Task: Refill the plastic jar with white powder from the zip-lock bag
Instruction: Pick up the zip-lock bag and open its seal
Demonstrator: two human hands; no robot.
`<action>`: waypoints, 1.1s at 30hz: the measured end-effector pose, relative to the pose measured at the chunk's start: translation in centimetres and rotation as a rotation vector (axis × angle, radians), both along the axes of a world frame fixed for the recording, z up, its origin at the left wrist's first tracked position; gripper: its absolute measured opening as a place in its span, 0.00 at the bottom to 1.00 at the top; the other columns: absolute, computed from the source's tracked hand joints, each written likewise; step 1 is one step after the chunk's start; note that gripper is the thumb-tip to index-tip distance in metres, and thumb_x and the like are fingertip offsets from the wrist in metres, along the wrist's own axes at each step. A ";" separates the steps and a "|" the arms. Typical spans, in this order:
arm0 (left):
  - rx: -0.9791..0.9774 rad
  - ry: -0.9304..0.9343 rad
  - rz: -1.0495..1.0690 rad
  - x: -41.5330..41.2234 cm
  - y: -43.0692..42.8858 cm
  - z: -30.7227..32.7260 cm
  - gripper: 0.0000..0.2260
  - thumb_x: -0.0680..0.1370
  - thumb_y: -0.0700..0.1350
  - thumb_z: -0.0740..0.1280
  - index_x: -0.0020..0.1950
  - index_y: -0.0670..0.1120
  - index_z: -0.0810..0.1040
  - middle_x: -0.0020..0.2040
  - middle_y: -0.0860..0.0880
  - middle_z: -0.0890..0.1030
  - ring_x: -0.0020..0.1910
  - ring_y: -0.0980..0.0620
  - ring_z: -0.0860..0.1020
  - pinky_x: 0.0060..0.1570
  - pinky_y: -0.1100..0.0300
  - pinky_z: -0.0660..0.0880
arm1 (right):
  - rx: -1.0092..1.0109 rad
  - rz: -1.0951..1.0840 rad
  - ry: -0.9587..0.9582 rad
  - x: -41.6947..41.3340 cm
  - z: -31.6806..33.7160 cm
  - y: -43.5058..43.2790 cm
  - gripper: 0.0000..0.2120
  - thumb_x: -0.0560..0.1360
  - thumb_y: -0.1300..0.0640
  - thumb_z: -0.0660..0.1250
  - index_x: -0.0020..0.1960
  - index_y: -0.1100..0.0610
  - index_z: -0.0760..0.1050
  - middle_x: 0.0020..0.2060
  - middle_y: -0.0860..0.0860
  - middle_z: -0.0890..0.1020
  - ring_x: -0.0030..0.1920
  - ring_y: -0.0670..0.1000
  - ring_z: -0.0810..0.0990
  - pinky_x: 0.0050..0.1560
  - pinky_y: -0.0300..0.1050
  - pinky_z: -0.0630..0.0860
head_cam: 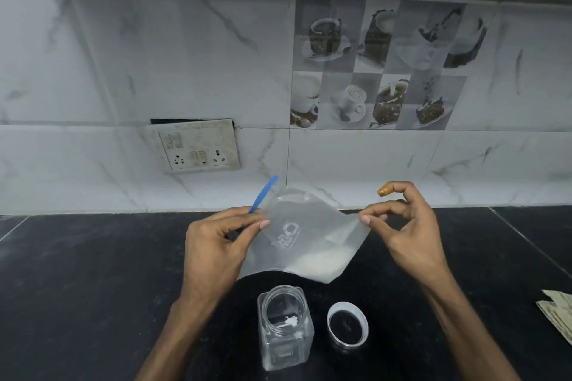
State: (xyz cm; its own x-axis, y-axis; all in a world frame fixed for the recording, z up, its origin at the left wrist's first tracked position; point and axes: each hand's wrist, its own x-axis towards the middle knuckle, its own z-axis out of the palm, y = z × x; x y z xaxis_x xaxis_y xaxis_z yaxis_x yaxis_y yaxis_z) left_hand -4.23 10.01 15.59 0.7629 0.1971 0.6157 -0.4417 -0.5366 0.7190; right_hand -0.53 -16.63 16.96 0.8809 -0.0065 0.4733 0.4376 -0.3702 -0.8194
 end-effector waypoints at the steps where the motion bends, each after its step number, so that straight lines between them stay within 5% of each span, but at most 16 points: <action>1: 0.008 -0.004 -0.003 0.0 0.0 0.1 0.09 0.68 0.42 0.77 0.47 0.48 0.86 0.43 0.62 0.83 0.48 0.68 0.81 0.49 0.78 0.74 | -0.024 0.010 -0.011 0.0 0.1 -0.1 0.19 0.70 0.65 0.76 0.51 0.47 0.73 0.37 0.46 0.87 0.41 0.44 0.81 0.54 0.43 0.73; 7: 0.018 -0.028 -0.001 0.0 0.0 0.0 0.10 0.67 0.42 0.77 0.48 0.49 0.84 0.43 0.62 0.82 0.49 0.65 0.82 0.49 0.78 0.74 | -0.467 0.133 0.015 0.6 -0.8 -0.2 0.16 0.79 0.63 0.65 0.48 0.42 0.80 0.43 0.43 0.78 0.51 0.44 0.75 0.51 0.37 0.69; 13: -0.005 -0.013 -0.022 0.1 0.0 -0.1 0.10 0.67 0.44 0.76 0.47 0.50 0.85 0.43 0.61 0.83 0.47 0.67 0.82 0.50 0.76 0.75 | -0.389 0.052 -0.066 0.4 -1.0 0.0 0.08 0.80 0.64 0.64 0.53 0.52 0.78 0.43 0.47 0.85 0.45 0.50 0.83 0.47 0.45 0.77; 19: -0.025 -0.004 -0.049 -0.1 -0.3 0.0 0.10 0.67 0.48 0.74 0.47 0.50 0.85 0.43 0.66 0.82 0.46 0.67 0.82 0.49 0.75 0.76 | -0.241 0.032 0.016 -0.2 0.0 -0.1 0.20 0.71 0.64 0.75 0.56 0.47 0.72 0.37 0.42 0.87 0.42 0.39 0.84 0.49 0.28 0.76; 22: -0.043 -0.015 -0.050 0.0 -0.2 -0.2 0.10 0.67 0.46 0.74 0.48 0.50 0.85 0.40 0.70 0.82 0.46 0.67 0.82 0.48 0.75 0.76 | -0.151 -0.045 0.010 -0.3 0.0 -0.1 0.20 0.68 0.64 0.78 0.50 0.47 0.72 0.35 0.42 0.86 0.40 0.40 0.84 0.49 0.33 0.75; 26: -0.032 -0.023 -0.050 0.1 -0.2 -0.2 0.10 0.67 0.43 0.76 0.47 0.50 0.84 0.42 0.63 0.83 0.45 0.68 0.82 0.46 0.78 0.75 | -0.067 -0.099 0.003 -0.4 -0.1 -0.2 0.16 0.70 0.63 0.77 0.48 0.47 0.74 0.34 0.43 0.86 0.39 0.54 0.83 0.46 0.51 0.75; 30: -0.015 -0.026 -0.059 0.2 -0.7 -0.4 0.10 0.67 0.42 0.77 0.47 0.49 0.85 0.42 0.61 0.83 0.46 0.68 0.82 0.48 0.77 0.75 | -0.167 -0.036 -0.029 -0.4 -0.4 0.2 0.11 0.74 0.64 0.72 0.48 0.50 0.76 0.37 0.43 0.86 0.34 0.35 0.80 0.30 0.27 0.67; 33: -0.036 -0.044 -0.067 0.4 -0.7 -0.3 0.10 0.67 0.42 0.76 0.47 0.49 0.85 0.42 0.61 0.84 0.47 0.67 0.82 0.48 0.76 0.76 | -0.162 -0.064 -0.085 0.0 -0.6 -0.3 0.10 0.75 0.67 0.69 0.45 0.52 0.76 0.42 0.41 0.83 0.43 0.36 0.82 0.37 0.28 0.73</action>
State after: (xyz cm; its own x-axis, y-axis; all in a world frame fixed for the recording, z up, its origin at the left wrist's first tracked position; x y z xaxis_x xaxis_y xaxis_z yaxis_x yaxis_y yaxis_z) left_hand -3.80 9.29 15.31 0.7475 0.1691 0.6424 -0.5074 -0.4788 0.7164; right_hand -0.50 -16.96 16.34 0.8380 0.0210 0.5453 0.4739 -0.5234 -0.7081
